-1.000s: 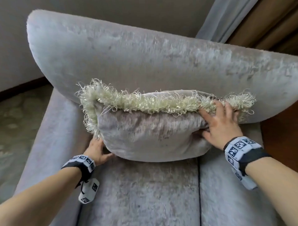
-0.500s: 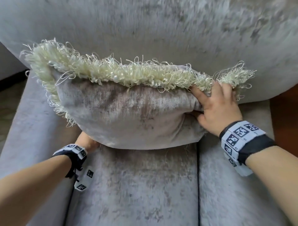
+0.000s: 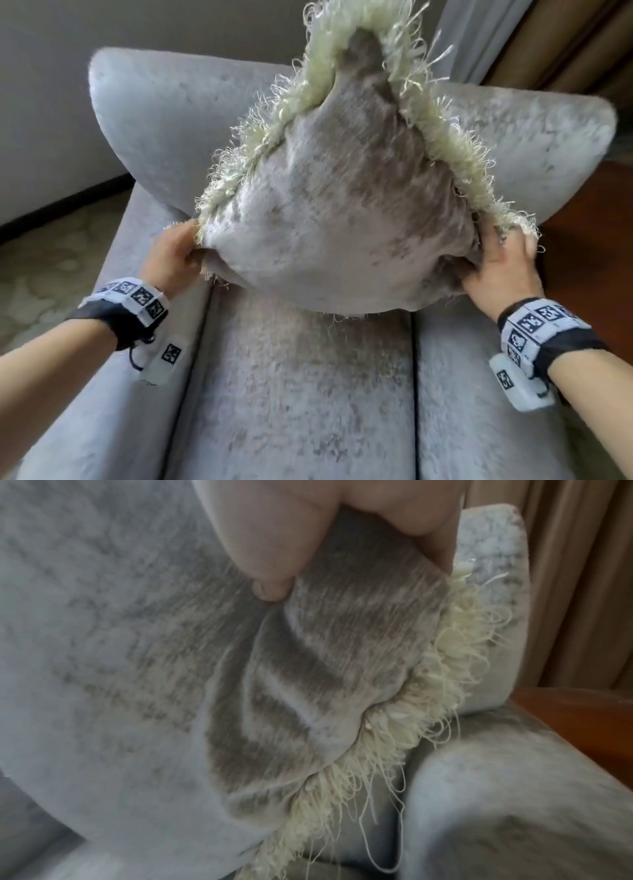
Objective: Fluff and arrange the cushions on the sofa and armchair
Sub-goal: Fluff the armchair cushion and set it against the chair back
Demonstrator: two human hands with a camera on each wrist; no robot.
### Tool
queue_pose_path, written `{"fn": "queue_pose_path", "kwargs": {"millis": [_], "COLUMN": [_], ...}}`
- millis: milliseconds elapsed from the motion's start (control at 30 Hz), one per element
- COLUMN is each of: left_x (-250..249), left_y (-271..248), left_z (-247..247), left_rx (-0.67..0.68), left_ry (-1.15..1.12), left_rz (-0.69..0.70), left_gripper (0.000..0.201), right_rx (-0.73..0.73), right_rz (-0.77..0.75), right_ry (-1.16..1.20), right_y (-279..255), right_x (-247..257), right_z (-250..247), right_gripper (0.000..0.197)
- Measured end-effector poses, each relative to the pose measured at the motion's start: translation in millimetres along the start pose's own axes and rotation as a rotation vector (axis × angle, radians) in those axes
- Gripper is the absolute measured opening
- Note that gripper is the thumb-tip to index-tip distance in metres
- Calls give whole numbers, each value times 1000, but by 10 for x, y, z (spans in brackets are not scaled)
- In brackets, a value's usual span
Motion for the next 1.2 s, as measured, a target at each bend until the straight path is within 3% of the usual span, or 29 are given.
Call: {"fn": "queue_pose_path", "kwargs": {"millis": [100, 200, 433, 533, 700, 967, 1200], "left_x": [-83, -66, 548, 582, 590, 282, 242], "left_y": [217, 318, 277, 284, 306, 234, 268], "left_z": [-321, -415, 156, 295, 290, -133, -286], "left_rx": [-42, -77, 133, 153, 155, 163, 108], "left_ry": [6, 84, 163, 155, 176, 89, 126], "left_rz": [42, 97, -1, -20, -76, 0, 48], "left_gripper": [41, 35, 45, 42, 36, 41, 17], "right_rx": [-54, -18, 164, 183, 204, 162, 90], "right_rz": [22, 64, 117, 123, 136, 156, 133], "right_ry": [48, 92, 17, -2, -15, 47, 15], "right_y": [56, 72, -38, -64, -65, -188, -195], "right_x": [139, 184, 37, 32, 40, 79, 68], "right_z": [-32, 259, 900, 971, 924, 540, 303], "right_gripper": [79, 77, 79, 80, 76, 72, 80]}}
Point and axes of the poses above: each hand's wrist, its own y-axis towards the middle knuckle, its own z-axis out of the palm, x = y × z, the point moved 10 cm from there along y, towards the middle knuckle, and after that the axes turned 11 degrees about -x, right-handed, at the moved point
